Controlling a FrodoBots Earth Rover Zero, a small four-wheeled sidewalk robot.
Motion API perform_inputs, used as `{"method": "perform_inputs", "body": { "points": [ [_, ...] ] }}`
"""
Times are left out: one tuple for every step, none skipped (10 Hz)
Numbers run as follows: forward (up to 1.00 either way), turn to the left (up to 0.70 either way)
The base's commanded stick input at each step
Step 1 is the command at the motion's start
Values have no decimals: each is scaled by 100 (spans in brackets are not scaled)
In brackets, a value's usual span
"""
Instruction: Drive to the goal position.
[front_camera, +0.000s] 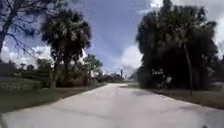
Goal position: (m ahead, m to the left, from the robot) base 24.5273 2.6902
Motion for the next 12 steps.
{"method": "perform_inputs", "body": {
  "points": [
    [85,0],
    [85,0],
    [85,0],
    [85,0],
    [85,0],
    [85,0],
    [85,0],
    [85,0],
    [85,0],
    [85,0],
    [85,0],
    [85,0]
  ]
}}
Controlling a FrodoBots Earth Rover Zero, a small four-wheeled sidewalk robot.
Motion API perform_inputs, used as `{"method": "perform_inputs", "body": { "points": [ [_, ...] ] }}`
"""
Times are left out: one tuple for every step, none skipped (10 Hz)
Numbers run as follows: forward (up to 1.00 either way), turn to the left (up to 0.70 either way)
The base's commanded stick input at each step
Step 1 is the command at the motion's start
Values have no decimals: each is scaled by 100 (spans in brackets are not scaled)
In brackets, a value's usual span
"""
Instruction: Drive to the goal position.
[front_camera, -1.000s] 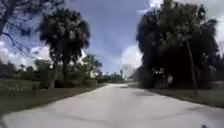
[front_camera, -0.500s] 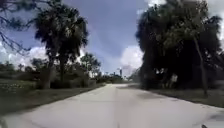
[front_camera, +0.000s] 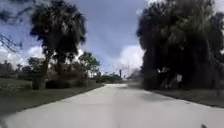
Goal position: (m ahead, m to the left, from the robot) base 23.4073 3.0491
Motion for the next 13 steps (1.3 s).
{"method": "perform_inputs", "body": {
  "points": [
    [85,0],
    [85,0],
    [85,0],
    [85,0],
    [85,0],
    [85,0],
    [85,0],
    [85,0],
    [85,0],
    [85,0],
    [85,0],
    [85,0],
    [85,0]
  ]
}}
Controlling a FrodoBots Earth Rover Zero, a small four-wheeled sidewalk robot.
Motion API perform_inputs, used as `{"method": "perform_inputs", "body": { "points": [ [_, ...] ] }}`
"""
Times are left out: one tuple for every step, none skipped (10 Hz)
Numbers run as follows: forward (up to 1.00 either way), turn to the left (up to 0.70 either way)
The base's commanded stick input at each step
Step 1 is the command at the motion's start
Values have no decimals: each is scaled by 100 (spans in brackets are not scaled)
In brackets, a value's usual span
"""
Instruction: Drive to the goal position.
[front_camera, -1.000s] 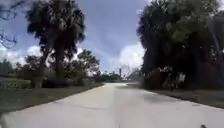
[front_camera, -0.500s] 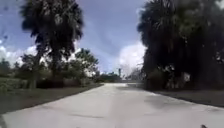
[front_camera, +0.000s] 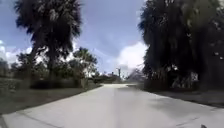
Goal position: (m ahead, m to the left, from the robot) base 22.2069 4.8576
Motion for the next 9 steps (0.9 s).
{"method": "perform_inputs", "body": {
  "points": [
    [85,0],
    [85,0],
    [85,0],
    [85,0],
    [85,0],
    [85,0],
    [85,0],
    [85,0],
    [85,0]
  ]
}}
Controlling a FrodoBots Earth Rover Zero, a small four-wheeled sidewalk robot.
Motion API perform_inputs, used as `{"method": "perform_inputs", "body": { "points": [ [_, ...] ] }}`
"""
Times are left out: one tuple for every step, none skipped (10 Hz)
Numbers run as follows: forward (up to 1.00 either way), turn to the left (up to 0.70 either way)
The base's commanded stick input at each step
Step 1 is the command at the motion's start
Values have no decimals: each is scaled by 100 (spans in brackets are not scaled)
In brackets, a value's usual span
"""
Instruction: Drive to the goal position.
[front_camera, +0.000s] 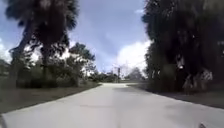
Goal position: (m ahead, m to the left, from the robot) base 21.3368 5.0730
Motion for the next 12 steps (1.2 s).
{"method": "perform_inputs", "body": {
  "points": [
    [85,0],
    [85,0],
    [85,0],
    [85,0],
    [85,0],
    [85,0],
    [85,0],
    [85,0],
    [85,0],
    [85,0],
    [85,0],
    [85,0]
  ]
}}
